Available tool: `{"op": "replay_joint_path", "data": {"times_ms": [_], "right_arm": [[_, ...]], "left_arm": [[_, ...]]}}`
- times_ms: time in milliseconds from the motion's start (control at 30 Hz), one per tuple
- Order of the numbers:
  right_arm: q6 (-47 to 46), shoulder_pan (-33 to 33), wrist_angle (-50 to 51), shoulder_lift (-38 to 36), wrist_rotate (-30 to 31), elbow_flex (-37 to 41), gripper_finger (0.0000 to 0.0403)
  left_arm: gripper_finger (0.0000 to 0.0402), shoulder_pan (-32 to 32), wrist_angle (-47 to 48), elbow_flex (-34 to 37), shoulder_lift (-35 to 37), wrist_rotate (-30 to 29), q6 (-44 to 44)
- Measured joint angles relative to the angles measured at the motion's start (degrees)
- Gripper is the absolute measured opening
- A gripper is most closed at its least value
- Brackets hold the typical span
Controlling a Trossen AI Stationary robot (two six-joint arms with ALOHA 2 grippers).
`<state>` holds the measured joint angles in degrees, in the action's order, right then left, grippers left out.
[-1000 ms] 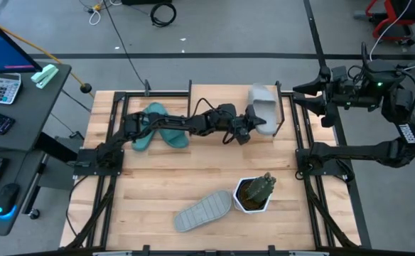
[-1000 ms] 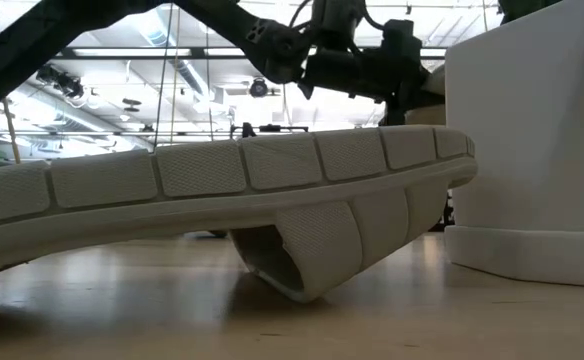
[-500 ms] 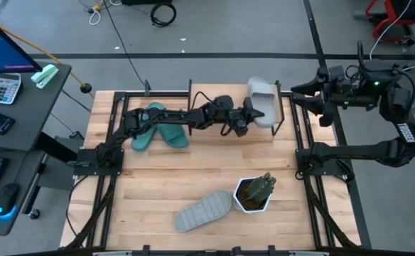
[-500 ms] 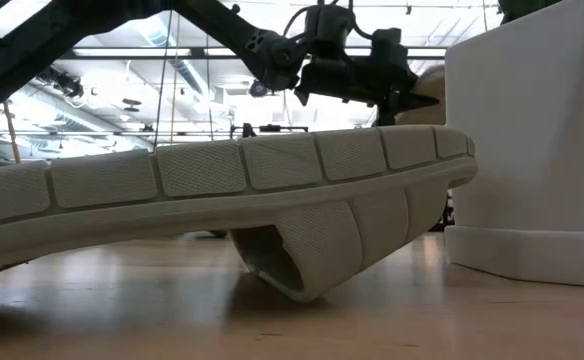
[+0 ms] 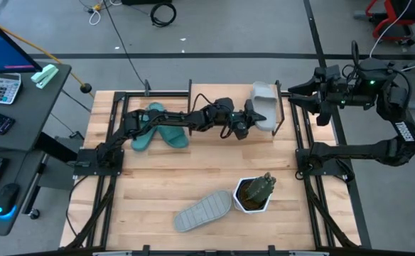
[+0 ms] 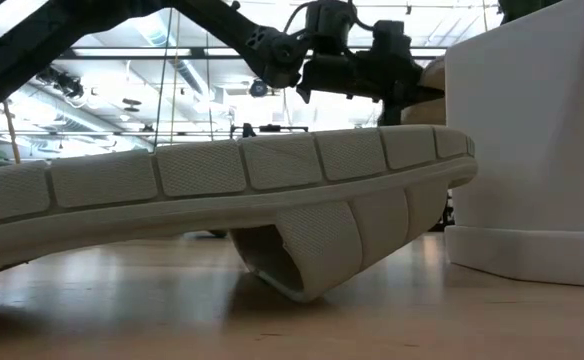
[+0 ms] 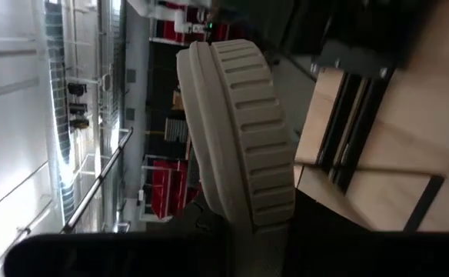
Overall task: Pick and place slides into the shelf
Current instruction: Put the right gray slipper on the shelf
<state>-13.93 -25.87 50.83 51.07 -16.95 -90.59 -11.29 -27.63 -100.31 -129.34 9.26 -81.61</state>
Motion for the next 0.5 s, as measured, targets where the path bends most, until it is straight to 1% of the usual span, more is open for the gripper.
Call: {"op": "replay_joint_path", "data": {"times_ms": [167,200,300,367,433,500], "right_arm": [[0.00,0.01,0.00,0.00,-0.04,0.00,0.0201],[-0.01,0.00,0.00,0.00,-0.04,0.00,0.0201],[-0.02,0.10,-0.01,0.00,-0.08,0.00,0.0201],[-0.04,0.19,-0.01,0.00,-0.09,0.00,0.0201],[-0.05,0.19,0.00,0.00,-0.11,0.00,0.0201],[-0.21,0.19,0.00,0.00,-0.25,0.00,0.0201]], "left_arm": [[0.0066,1.66,-1.04,-0.02,-1.13,-0.07,1.84],[0.0066,1.90,-2.48,-0.06,-1.75,-0.15,1.65],[0.0066,2.21,-1.80,0.02,-2.14,-1.74,1.54],[0.0066,2.18,-3.57,-0.11,-2.97,-2.10,0.46],[0.0066,2.17,-3.32,-0.06,-3.13,-3.80,-0.07],[0.0066,2.15,-3.31,-0.02,-3.47,-4.26,0.13]]}}
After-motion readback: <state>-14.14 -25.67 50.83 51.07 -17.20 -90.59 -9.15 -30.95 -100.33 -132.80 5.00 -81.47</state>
